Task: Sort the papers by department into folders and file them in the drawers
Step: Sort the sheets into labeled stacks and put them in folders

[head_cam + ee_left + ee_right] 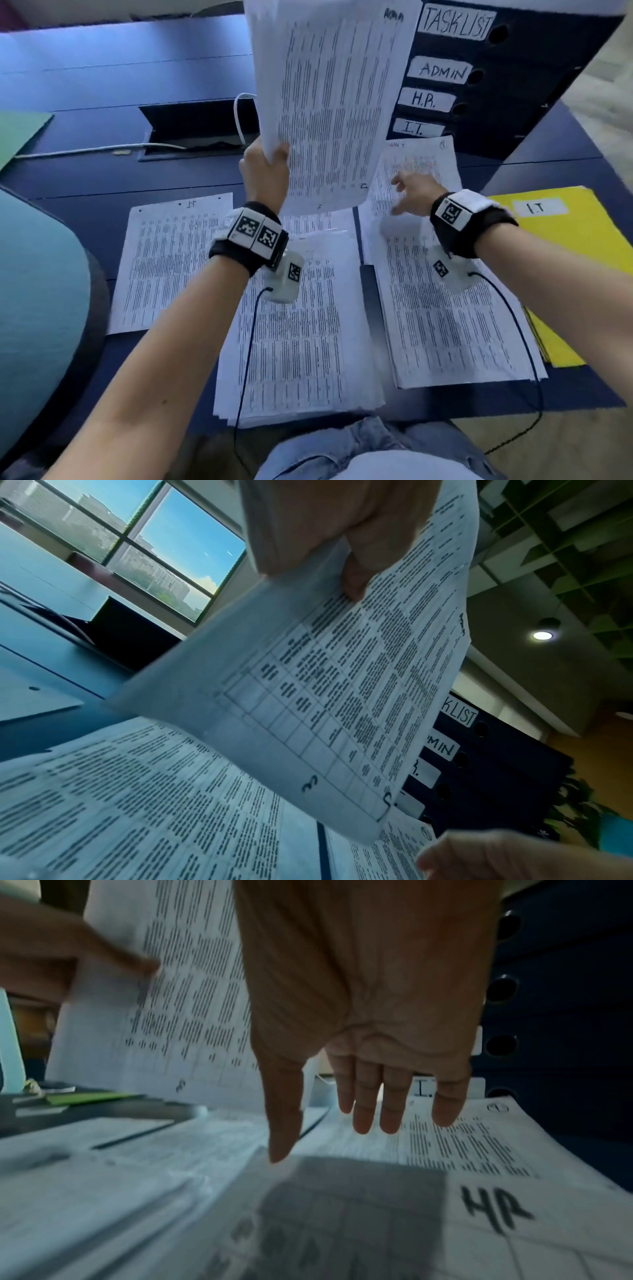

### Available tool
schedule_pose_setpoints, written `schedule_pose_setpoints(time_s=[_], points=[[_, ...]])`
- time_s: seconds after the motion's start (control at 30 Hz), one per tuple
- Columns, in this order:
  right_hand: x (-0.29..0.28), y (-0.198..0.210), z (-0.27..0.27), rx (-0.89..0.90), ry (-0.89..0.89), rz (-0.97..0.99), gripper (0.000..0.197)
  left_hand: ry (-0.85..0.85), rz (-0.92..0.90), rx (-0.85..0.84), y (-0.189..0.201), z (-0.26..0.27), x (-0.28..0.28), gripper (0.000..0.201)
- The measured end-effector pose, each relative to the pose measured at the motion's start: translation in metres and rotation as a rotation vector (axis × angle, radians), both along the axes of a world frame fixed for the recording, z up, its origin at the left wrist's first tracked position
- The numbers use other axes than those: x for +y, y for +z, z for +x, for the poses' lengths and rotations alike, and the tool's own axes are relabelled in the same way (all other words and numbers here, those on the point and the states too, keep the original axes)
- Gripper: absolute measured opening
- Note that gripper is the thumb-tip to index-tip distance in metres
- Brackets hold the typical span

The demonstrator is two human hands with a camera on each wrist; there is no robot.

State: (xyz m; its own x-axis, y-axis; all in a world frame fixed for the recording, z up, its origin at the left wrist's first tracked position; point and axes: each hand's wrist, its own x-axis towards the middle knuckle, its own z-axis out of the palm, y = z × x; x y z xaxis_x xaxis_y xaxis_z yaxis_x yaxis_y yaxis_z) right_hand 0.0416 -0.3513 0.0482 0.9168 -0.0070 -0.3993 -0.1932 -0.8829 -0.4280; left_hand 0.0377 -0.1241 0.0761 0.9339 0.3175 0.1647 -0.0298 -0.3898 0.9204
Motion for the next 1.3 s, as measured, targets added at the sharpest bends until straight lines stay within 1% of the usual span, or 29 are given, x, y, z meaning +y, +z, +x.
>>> schedule_pose_setpoints(time_s=[0.07, 0.1, 0.13, 0.2, 0.27, 0.37, 0.4, 0.43, 0.5, 0.53, 0.57, 0.6, 0.63, 0.73, 0.83, 1.0, 1.13, 1.27, 1.3], points=[[-0.006, -0.009, 0.003, 0.124, 0.108, -0.108, 0.075, 0.029, -0.002, 0.007, -0.002, 0.008, -0.007, 0.027], [-0.008, -0.014, 0.003, 0.167, 0.144, -0.137, 0.080, 0.042, 0.007, 0.019, -0.003, 0.010, -0.011, 0.028], [-0.009, -0.019, 0.002, 0.193, 0.168, -0.165, 0.081, 0.042, 0.011, 0.029, -0.006, 0.011, -0.014, 0.024], [-0.011, -0.031, 0.000, 0.186, 0.230, -0.251, 0.074, 0.041, 0.028, 0.076, -0.013, 0.013, -0.023, 0.013], [-0.013, -0.040, 0.001, 0.170, 0.266, -0.304, 0.064, 0.045, 0.045, 0.108, -0.020, 0.015, -0.031, 0.012], [-0.020, -0.036, 0.007, 0.235, 0.349, -0.247, 0.057, 0.041, 0.022, 0.168, -0.025, 0.019, -0.043, 0.010], [-0.022, -0.032, 0.008, 0.256, 0.390, -0.218, 0.058, 0.052, 0.018, 0.194, -0.026, 0.020, -0.048, 0.007], [-0.024, -0.027, 0.009, 0.265, 0.432, -0.191, 0.062, 0.062, 0.009, 0.215, -0.027, 0.021, -0.051, 0.009], [-0.025, -0.016, 0.009, 0.281, 0.512, -0.176, 0.068, 0.065, -0.017, 0.267, -0.033, 0.025, -0.056, 0.017], [-0.026, -0.012, 0.008, 0.285, 0.544, -0.173, 0.063, 0.062, -0.033, 0.304, -0.037, 0.026, -0.059, 0.019], [-0.028, -0.008, 0.007, 0.280, 0.563, -0.161, 0.051, 0.052, -0.052, 0.347, -0.041, 0.027, -0.063, 0.017], [-0.029, -0.004, 0.007, 0.269, 0.566, -0.144, 0.039, 0.035, -0.065, 0.389, -0.047, 0.028, -0.067, 0.015], [-0.030, 0.000, 0.006, 0.260, 0.558, -0.122, 0.035, 0.008, -0.061, 0.433, -0.052, 0.028, -0.072, 0.017], [-0.033, 0.007, 0.004, 0.256, 0.555, -0.062, 0.029, -0.113, -0.063, 0.547, -0.065, 0.024, -0.088, 0.021], [-0.038, 0.003, 0.004, 0.291, 0.551, -0.039, 0.020, -0.206, -0.125, 0.662, -0.075, 0.021, -0.105, 0.031], [-0.044, -0.013, 0.007, 0.315, 0.438, 0.004, 0.023, -0.137, -0.181, 0.734, -0.094, 0.018, -0.124, 0.032], [-0.041, -0.023, 0.009, 0.290, 0.415, -0.008, 0.026, -0.078, -0.208, 0.748, -0.103, 0.019, -0.135, 0.028], [-0.038, -0.034, 0.010, 0.269, 0.413, -0.070, 0.018, -0.090, -0.247, 0.749, -0.105, 0.026, -0.138, 0.030], [-0.037, -0.036, 0.010, 0.258, 0.418, -0.086, 0.019, -0.102, -0.265, 0.747, -0.106, 0.028, -0.138, 0.029]])
